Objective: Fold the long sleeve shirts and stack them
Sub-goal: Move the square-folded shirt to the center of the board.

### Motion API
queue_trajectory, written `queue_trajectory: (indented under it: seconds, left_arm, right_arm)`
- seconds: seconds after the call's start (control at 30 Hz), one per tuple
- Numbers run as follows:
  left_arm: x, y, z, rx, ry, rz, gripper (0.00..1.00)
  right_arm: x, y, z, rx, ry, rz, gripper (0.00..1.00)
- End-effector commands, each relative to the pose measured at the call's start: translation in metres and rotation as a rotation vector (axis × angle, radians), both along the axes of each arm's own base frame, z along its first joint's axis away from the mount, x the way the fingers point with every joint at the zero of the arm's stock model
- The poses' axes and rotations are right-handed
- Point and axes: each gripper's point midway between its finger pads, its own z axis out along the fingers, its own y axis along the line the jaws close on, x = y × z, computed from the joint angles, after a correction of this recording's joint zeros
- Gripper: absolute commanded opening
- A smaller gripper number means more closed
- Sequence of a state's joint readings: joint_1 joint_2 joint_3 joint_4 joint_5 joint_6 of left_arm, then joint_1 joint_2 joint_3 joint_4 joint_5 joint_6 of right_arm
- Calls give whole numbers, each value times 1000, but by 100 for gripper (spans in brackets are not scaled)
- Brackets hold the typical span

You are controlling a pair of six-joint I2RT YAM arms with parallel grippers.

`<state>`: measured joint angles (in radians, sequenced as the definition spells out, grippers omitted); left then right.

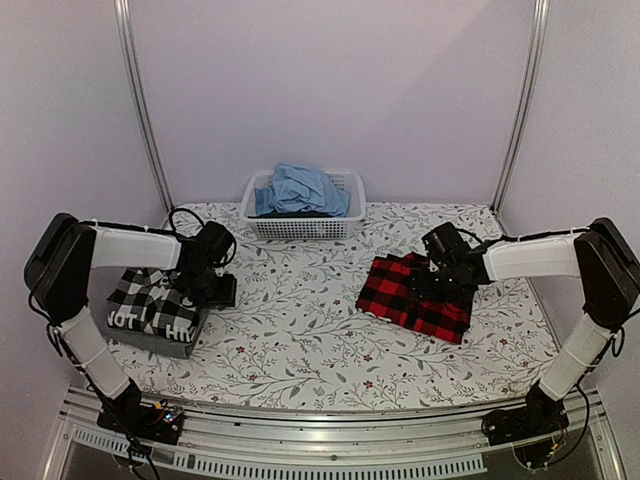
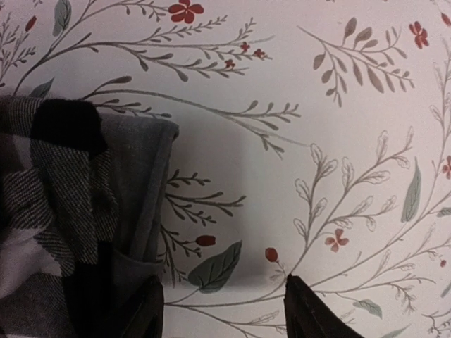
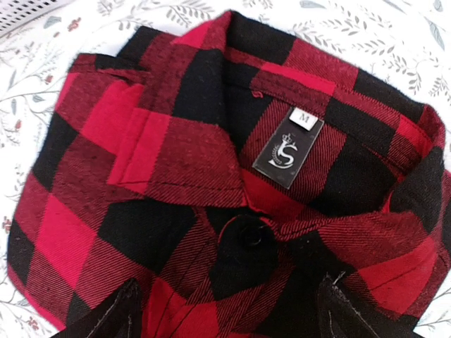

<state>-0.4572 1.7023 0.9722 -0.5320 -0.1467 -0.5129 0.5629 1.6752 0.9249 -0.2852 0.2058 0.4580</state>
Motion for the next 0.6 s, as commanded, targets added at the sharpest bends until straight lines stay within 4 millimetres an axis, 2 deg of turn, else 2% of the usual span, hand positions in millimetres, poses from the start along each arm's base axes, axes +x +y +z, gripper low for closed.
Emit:
queue_trajectory:
  seconds: [0.0, 0.07, 0.17, 0.47, 0.57]
  left_arm:
    - [3, 16, -10, 79, 3, 28, 58]
    - [3, 19, -14, 105, 10, 35, 58]
    - [5, 22, -15, 136, 11, 45, 57]
    - [11, 10, 13, 140, -66, 39, 53]
    - [12, 15, 13, 170, -68, 46, 53]
  right_arm:
    - [5, 18, 56, 78, -99, 58, 85]
    - [4, 26, 72, 111, -128, 75, 85]
    - [1, 36, 86, 132, -151, 95, 85]
    - [0, 41, 97, 156, -171, 104, 85]
    - [1, 41, 99, 156, -177, 102, 85]
